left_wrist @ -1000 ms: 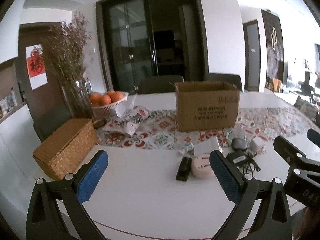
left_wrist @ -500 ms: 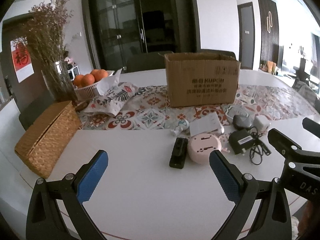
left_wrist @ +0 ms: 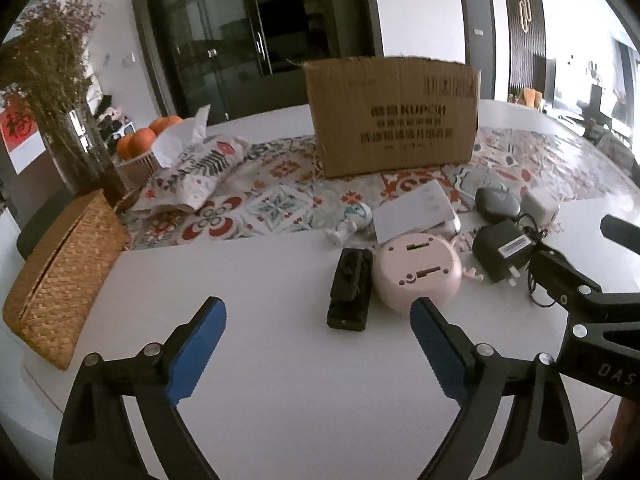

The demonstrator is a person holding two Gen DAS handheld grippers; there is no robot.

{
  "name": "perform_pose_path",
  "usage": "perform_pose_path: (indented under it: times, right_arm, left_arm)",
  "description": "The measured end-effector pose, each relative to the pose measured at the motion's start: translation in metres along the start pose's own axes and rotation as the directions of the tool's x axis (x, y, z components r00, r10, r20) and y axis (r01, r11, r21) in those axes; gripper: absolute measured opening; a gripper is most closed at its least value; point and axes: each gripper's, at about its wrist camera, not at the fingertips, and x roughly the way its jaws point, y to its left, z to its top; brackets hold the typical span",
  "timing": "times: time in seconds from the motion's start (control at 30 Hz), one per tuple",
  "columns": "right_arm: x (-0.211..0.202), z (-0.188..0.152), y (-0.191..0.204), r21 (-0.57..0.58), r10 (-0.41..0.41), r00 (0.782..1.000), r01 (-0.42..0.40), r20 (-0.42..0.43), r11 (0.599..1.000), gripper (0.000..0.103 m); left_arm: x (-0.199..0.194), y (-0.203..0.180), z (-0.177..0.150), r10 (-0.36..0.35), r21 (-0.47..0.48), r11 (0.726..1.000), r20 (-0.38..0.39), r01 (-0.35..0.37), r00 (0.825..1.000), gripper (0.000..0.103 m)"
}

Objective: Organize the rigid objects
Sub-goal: 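Lower the left gripper onto the black remote and close on it while the right gripper grasps the black charger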

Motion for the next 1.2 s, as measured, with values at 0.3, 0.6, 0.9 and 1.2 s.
perform_pose_path:
  times: [0.3, 0.6, 0.9, 1.2]
  right_arm:
    - [0.021, 0.0, 0.004, -0.052, -0.038, 0.999, 0.038, -0.007, 0.998, 0.095]
    - [0.04, 0.003, 0.006, -0.095, -0.062, 0.998, 0.059, -0.026, 0.994, 0.082]
    - [0.053, 0.007, 0.011, -0.131, -0.052, 0.998, 0.046, -0.043, 0.99, 0.071]
    - [0.071, 0.008, 0.011, -0.118, -0.002, 0.996, -0.009, -0.094, 0.993, 0.067]
  left_arm:
    - [0.027, -0.005, -0.001, -0.002, 0.034, 0.999, -0.029, 0.003, 1.0, 0.081]
    - [0.044, -0.007, 0.0, -0.014, 0.052, 0.999, -0.057, 0.017, 0.998, 0.068]
    - [0.056, -0.007, 0.003, -0.04, 0.052, 0.998, -0.086, 0.044, 0.995, 0.058]
    - [0.068, -0.009, 0.006, -0.07, 0.043, 0.996, -0.118, 0.076, 0.99, 0.049]
